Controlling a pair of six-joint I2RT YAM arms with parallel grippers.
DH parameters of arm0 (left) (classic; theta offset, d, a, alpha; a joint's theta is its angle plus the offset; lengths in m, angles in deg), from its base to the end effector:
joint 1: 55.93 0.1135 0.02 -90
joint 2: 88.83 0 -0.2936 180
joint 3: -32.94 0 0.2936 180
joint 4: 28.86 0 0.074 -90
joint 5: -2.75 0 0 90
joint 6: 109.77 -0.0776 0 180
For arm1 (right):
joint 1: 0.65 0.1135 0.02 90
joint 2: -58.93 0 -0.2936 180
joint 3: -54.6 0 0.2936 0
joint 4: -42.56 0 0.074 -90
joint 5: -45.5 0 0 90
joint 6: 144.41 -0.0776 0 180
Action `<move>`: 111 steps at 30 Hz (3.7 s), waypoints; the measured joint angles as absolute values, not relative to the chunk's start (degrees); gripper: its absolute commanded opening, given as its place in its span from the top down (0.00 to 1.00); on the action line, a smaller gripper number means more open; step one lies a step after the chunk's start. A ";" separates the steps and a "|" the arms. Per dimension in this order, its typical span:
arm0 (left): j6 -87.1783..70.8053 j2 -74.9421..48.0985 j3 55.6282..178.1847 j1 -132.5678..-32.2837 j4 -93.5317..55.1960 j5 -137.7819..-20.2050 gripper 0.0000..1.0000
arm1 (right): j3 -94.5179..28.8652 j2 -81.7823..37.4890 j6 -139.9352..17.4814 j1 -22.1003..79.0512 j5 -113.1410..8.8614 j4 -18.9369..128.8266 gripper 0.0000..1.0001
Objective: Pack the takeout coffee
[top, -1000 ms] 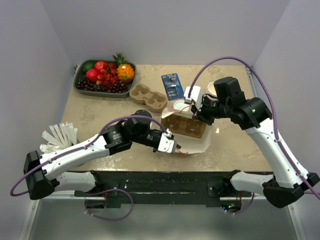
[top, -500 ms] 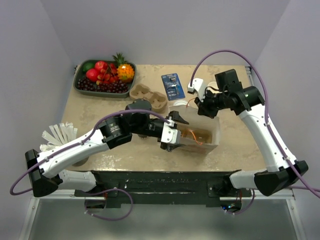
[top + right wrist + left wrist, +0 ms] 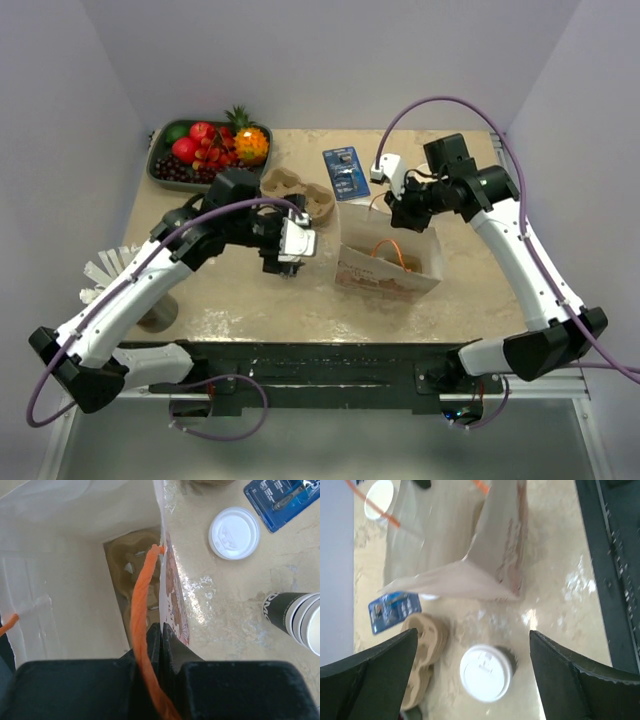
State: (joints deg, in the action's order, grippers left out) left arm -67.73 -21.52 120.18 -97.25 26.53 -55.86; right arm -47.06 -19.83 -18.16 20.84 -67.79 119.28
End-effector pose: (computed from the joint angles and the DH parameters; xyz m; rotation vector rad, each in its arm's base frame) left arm 0.1964 -0.2264 0.4031 1.7015 1.2877 -0.5293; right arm 0.2856 0.1454 0.3985 -1.3217 2.0570 0.3962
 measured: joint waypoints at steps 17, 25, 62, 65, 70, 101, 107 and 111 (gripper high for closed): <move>-95.88 5.21 131.19 -80.57 47.88 -58.76 0.01 | -53.31 -26.14 -18.86 20.52 -72.16 119.10 1.00; -99.14 7.77 132.18 -80.57 50.09 -58.33 0.01 | -54.03 -26.12 -19.43 19.91 -73.45 119.08 1.00; -94.31 8.03 126.86 -80.70 45.46 -51.64 0.10 | -55.60 -28.90 -16.09 15.05 -78.24 123.65 1.00; -94.35 8.03 126.86 -80.70 46.27 -51.60 0.12 | -55.60 -28.90 -15.98 15.03 -78.50 123.78 1.00; -94.37 8.05 126.86 -80.70 47.56 -51.64 0.12 | -55.60 -28.90 -15.98 15.01 -78.56 123.84 1.00; -86.59 1.47 125.05 -80.68 44.61 -52.10 0.43 | -55.67 -28.92 -17.05 14.51 -78.41 123.32 1.00; -79.45 -9.35 127.32 -80.68 43.62 -54.15 0.46 | -55.67 -28.00 -17.20 14.40 -77.25 123.10 0.79; -74.64 -15.31 127.65 -80.40 42.81 -56.29 0.48 | -56.11 -27.06 -18.67 14.40 -76.60 123.17 0.61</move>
State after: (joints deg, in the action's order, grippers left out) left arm -74.64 -15.31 127.65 -80.40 42.81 -56.29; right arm -56.11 -27.06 -18.67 14.40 -76.60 123.17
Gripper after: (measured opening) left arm 0.812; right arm 0.288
